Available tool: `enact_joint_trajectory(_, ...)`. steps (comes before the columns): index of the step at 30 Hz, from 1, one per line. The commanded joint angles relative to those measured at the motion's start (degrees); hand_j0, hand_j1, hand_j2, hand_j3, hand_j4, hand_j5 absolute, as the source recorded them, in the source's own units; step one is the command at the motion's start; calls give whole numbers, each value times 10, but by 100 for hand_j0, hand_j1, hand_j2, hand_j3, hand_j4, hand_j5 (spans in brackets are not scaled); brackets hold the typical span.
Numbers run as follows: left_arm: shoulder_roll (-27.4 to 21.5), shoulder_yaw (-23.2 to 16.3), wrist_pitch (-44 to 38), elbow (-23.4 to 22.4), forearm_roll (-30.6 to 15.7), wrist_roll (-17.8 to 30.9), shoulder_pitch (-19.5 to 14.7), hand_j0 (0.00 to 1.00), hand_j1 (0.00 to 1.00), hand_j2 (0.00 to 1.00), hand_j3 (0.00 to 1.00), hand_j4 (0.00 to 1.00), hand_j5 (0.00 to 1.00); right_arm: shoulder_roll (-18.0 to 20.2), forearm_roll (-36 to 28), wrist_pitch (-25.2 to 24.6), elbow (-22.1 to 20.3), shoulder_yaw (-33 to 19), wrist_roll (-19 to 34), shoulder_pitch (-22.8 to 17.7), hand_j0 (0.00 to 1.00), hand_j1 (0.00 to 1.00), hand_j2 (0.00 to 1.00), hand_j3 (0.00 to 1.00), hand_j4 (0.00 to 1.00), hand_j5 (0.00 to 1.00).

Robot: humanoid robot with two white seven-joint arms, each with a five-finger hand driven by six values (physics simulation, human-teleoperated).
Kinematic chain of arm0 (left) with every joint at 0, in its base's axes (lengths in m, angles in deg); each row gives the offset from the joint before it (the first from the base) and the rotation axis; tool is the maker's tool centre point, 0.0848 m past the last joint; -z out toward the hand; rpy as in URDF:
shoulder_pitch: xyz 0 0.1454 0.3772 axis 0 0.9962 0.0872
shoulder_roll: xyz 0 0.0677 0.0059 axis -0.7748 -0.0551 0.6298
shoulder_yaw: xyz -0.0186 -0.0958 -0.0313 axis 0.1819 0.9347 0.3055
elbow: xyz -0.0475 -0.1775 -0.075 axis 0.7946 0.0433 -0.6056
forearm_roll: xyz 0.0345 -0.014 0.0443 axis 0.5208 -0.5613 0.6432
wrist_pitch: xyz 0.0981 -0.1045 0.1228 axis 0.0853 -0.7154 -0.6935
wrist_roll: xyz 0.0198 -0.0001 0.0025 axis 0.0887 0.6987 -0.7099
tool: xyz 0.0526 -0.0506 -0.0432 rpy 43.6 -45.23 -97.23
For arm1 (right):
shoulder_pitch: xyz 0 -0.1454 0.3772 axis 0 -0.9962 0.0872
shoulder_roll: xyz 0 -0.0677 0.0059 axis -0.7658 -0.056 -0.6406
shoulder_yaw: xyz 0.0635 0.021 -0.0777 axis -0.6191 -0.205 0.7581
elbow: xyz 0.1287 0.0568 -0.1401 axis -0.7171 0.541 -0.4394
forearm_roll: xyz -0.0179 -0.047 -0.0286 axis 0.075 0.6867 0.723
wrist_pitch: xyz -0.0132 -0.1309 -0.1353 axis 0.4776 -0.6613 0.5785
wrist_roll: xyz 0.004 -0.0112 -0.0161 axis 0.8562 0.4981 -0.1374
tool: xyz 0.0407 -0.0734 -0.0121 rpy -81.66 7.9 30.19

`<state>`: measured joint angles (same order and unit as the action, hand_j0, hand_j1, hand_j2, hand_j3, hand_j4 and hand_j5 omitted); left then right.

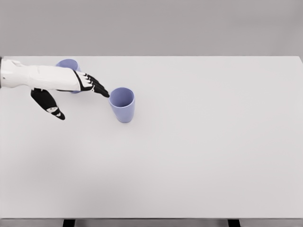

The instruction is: Place the right cup on the left cup with left arm

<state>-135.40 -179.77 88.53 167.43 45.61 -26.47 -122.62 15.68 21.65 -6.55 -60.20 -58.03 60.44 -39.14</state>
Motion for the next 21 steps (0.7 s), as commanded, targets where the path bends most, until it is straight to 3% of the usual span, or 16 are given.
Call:
enact_joint_trajectory(1, 0, -2, -1, 5, -5, 0, 0, 100, 100, 100, 100, 100, 100, 0, 0, 0, 1, 2, 3, 0, 100, 100, 100, 100, 100, 100)
enact_joint_trajectory(3, 9, -2, -1, -3, -5, 0, -3, 100, 100, 100, 100, 100, 100, 0, 0, 0, 2, -1, 2, -2, 100, 100, 100, 100, 100, 100)
enact_joint_trajectory(6, 60, 4, -1, -73, -24, 0, -20, 100, 100, 100, 100, 100, 100, 0, 0, 0, 1, 0, 2, -1, 100, 100, 100, 100, 100, 100)
enact_joint_trajectory(11, 99, 5, -1, -70, -38, 0, -37, 100, 100, 100, 100, 100, 100, 0, 0, 0, 1, 1, 2, -1, 100, 100, 100, 100, 100, 100)
enact_joint_trajectory(21, 140, 11, -1, -77, -36, -5, -25, 100, 100, 100, 100, 100, 100, 0, 0, 0, 2, 1, 2, -2, 100, 100, 100, 100, 100, 100)
